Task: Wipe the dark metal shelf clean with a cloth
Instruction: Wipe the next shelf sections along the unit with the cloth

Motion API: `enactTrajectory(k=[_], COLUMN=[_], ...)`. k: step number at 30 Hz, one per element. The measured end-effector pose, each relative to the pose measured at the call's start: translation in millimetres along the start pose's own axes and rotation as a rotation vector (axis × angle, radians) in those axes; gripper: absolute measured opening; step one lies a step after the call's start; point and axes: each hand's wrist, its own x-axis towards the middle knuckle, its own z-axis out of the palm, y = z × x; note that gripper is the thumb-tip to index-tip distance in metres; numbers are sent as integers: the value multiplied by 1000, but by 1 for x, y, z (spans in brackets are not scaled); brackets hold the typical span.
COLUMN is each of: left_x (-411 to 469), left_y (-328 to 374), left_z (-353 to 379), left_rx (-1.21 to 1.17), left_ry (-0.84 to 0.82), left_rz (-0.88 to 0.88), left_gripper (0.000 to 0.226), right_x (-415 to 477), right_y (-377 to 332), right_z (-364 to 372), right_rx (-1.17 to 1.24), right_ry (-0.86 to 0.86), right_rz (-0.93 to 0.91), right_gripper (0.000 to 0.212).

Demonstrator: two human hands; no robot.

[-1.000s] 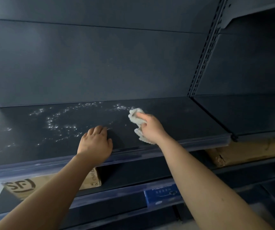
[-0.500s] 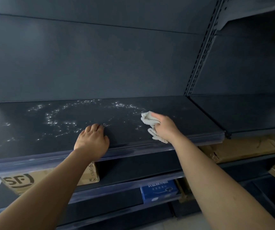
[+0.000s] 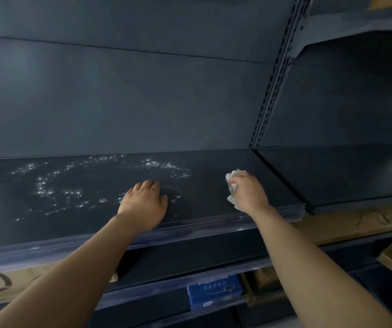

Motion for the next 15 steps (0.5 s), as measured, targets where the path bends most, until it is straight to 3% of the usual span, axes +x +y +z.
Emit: enactTrajectory(k=[1, 8, 15], left_x=[4, 33, 54], left_y=[6, 51, 61], left_z=[2, 17, 33], left_rx=[-1, -2, 6], left_ry=[-5, -40, -41], left_rz=[2, 32, -4], left_gripper=[46, 48, 51], right_x=[1, 6, 36], right_y=[1, 36, 104], right_z=[3, -13, -28], right_rx=[-25, 155, 101], right_ry=[-16, -253, -145], right_rz=[-29, 17, 125], right_gripper=[9, 57, 45])
